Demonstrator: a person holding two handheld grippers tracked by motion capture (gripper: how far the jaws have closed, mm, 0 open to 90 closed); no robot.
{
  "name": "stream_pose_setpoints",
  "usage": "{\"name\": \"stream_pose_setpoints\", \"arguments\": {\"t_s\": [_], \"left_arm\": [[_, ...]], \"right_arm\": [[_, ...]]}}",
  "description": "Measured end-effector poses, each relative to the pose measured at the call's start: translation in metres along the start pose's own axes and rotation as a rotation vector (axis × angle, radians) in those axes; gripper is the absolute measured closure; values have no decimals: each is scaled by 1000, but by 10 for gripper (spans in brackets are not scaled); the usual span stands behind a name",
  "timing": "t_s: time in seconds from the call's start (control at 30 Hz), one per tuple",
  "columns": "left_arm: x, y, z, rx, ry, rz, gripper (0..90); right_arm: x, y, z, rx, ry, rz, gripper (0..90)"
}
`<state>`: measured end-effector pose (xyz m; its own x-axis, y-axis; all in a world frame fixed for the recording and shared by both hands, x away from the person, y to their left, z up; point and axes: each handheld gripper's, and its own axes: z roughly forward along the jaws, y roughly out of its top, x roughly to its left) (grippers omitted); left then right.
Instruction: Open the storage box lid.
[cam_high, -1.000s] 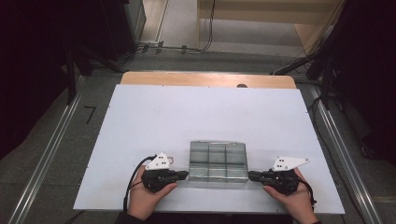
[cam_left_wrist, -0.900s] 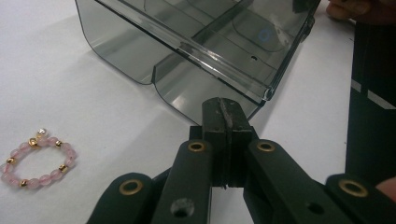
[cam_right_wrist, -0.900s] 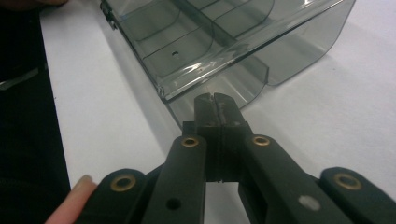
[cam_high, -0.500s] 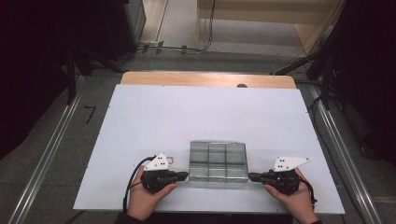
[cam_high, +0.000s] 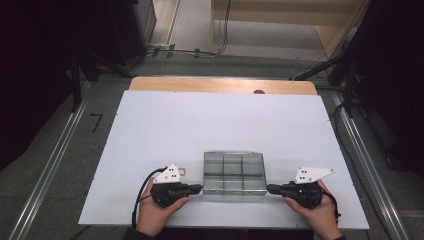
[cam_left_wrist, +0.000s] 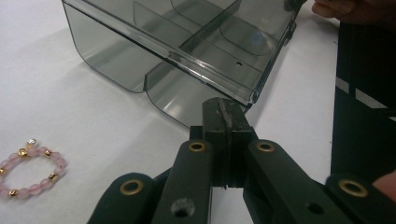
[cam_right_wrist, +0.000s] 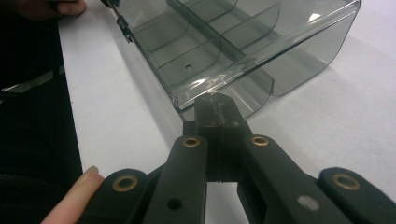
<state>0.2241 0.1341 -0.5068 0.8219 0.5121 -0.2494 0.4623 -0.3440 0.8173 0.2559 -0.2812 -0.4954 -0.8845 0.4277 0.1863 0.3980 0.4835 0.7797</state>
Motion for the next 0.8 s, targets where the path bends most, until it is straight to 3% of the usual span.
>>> {"name": "stream_pose_setpoints", "arguments": {"t_s": [0.13,0.3,0.8], "left_arm": [[1,1,-2,-43,-50,-11,900],[0,1,-2,-47,-47,-7,900],[-5,7,-4,-133,-52,14,900]], "right_arm": [[0,0,-1,-7,5,3,883],[1,1,-2,-12,7,1,883],[9,10,-8,-72,-7,-13,883]]}}
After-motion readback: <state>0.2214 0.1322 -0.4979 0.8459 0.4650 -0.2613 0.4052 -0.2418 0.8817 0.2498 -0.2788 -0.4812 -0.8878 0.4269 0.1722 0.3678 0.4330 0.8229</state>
